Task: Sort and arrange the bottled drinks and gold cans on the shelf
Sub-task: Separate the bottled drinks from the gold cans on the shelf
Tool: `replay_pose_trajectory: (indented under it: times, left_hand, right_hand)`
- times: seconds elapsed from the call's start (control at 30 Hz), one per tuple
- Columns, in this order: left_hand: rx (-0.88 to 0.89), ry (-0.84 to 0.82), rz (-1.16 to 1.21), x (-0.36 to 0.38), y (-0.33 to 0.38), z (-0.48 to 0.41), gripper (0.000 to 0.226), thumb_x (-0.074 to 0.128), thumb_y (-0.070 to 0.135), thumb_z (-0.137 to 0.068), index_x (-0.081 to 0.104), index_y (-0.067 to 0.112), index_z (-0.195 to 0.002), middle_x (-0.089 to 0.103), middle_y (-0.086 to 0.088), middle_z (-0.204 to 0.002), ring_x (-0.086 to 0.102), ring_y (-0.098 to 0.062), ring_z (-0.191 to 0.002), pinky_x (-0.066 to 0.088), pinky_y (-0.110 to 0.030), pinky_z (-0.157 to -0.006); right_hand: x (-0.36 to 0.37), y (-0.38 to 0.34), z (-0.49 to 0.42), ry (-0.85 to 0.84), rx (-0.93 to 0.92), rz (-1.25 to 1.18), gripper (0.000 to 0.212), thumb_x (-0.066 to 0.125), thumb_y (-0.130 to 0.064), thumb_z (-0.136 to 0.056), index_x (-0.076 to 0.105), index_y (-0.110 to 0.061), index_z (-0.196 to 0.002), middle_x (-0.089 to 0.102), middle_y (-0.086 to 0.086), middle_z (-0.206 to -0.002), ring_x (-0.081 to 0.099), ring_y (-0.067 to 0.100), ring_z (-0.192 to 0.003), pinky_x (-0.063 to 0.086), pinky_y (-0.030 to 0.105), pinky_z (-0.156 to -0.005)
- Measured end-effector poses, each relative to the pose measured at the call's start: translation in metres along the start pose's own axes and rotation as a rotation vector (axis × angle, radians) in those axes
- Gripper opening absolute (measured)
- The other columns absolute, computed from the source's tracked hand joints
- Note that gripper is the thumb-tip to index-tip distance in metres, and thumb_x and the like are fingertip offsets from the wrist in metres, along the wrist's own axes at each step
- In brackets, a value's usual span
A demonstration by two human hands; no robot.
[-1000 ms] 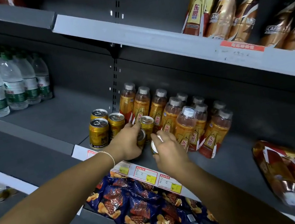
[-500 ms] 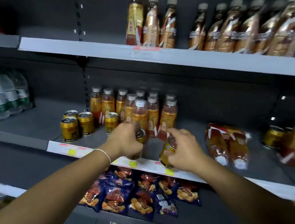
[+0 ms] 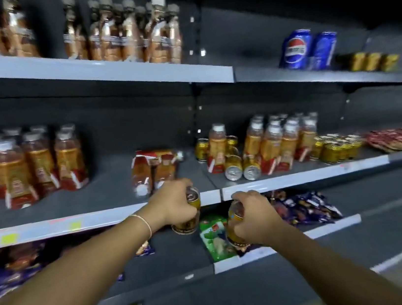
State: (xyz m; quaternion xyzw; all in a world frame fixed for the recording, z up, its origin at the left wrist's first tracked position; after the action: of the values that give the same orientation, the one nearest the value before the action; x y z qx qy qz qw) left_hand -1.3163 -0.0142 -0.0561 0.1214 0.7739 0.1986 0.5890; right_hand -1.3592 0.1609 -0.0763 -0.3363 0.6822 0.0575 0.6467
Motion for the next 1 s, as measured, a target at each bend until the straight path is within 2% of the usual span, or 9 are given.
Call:
replay_pose_trajectory:
  times: [0.1,0.23,0.3,0.37,0.47,0.57,0.67,0.77,1.0]
  left_hand:
    - [0.089,-0.075,0.039,0.041,0.055,-0.021,0.029,0.067,0.021,-0.068,0.062,0.02,-0.096,0.068,-0.001,-0.09,0.064,-0.023,-0.086,0.055,-0.031,-0.07]
    - [0.176,-0.146,0.049,0.085,0.114,-0.046,0.028,0.069,0.024,-0.066,0.059,0.02,-0.092,0.063,0.0,-0.085,0.06,-0.021,-0.077,0.057,-0.04,-0.067]
    - [0.221,-0.172,0.041,0.105,0.137,-0.058,0.03,0.071,0.027,-0.066,0.057,0.02,-0.091,0.061,0.0,-0.085,0.058,-0.019,-0.075,0.057,-0.041,-0.066]
    - [0.256,-0.196,0.037,0.123,0.156,-0.07,0.031,0.073,0.031,-0.066,0.055,0.021,-0.09,0.06,0.002,-0.084,0.057,-0.017,-0.073,0.056,-0.04,-0.064]
    - [0.297,-0.212,0.025,0.147,0.179,-0.091,0.034,0.074,0.037,-0.065,0.055,0.021,-0.089,0.059,0.002,-0.084,0.055,-0.017,-0.074,0.053,-0.036,-0.062]
    - [0.314,-0.216,-0.007,0.168,0.195,-0.118,0.036,0.075,0.038,-0.067,0.056,0.018,-0.091,0.059,-0.001,-0.085,0.055,-0.018,-0.075,0.051,-0.034,-0.062]
    - [0.314,-0.24,0.006,0.19,0.204,-0.151,0.036,0.075,0.037,-0.069,0.056,0.016,-0.092,0.059,-0.003,-0.085,0.056,-0.019,-0.075,0.048,-0.034,-0.059]
    - [0.314,-0.259,0.049,0.208,0.213,-0.188,0.032,0.074,0.032,-0.067,0.057,0.016,-0.089,0.061,-0.003,-0.084,0.058,-0.019,-0.074,0.05,-0.034,-0.058]
    - [0.333,-0.252,0.102,0.227,0.243,-0.274,0.041,0.076,0.029,-0.068,0.058,0.012,-0.101,0.064,-0.005,-0.096,0.06,-0.022,-0.081,0.053,-0.034,-0.063]
  right_hand:
    - [-0.023,0.056,0.023,0.028,0.094,-0.018,0.038,0.059,-0.03,-0.066,0.057,-0.016,-0.101,0.056,0.006,-0.1,0.053,0.026,-0.091,0.041,0.027,-0.071]
    - [-0.053,0.112,0.046,0.115,0.173,-0.019,0.016,0.064,-0.023,-0.071,0.057,-0.019,-0.085,0.06,0.004,-0.09,0.056,0.021,-0.076,0.049,0.028,-0.063]
    - [-0.063,0.133,0.052,0.139,0.208,-0.018,0.018,0.063,-0.025,-0.074,0.059,-0.021,-0.091,0.06,0.002,-0.09,0.055,0.019,-0.074,0.044,0.024,-0.06]
    - [-0.071,0.154,0.055,0.159,0.24,-0.018,0.027,0.064,-0.023,-0.074,0.064,-0.019,-0.1,0.061,0.0,-0.088,0.056,0.021,-0.078,0.048,0.027,-0.064]
    - [-0.076,0.185,0.05,0.16,0.305,-0.001,0.025,0.063,-0.019,-0.071,0.064,-0.014,-0.096,0.062,0.002,-0.09,0.058,0.024,-0.082,0.053,0.035,-0.068]
    - [-0.074,0.215,0.036,0.113,0.341,-0.004,0.028,0.062,-0.02,-0.071,0.064,-0.02,-0.099,0.063,-0.002,-0.092,0.058,0.02,-0.081,0.051,0.028,-0.064]
    - [-0.075,0.246,0.014,0.074,0.384,-0.02,0.023,0.06,-0.019,-0.07,0.061,-0.025,-0.091,0.062,-0.006,-0.083,0.062,0.018,-0.077,0.053,0.025,-0.058]
    - [-0.082,0.276,-0.015,0.066,0.416,-0.029,0.029,0.059,-0.017,-0.068,0.065,-0.019,-0.096,0.066,-0.001,-0.086,0.064,0.022,-0.081,0.058,0.033,-0.063]
    - [-0.113,0.335,-0.085,0.103,0.452,-0.04,0.027,0.064,-0.017,-0.072,0.064,-0.024,-0.099,0.066,-0.003,-0.09,0.063,0.021,-0.086,0.059,0.037,-0.072]
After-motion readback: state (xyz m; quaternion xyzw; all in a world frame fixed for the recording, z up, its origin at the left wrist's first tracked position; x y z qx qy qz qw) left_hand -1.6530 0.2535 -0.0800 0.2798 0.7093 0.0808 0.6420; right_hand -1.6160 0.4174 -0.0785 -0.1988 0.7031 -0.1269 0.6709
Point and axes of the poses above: each hand's wrist, its own z-axis away from the middle knuckle, its own x-axis out of the palm, y = z × x, the point moved 10 cm from there along -z, towards the middle knuckle
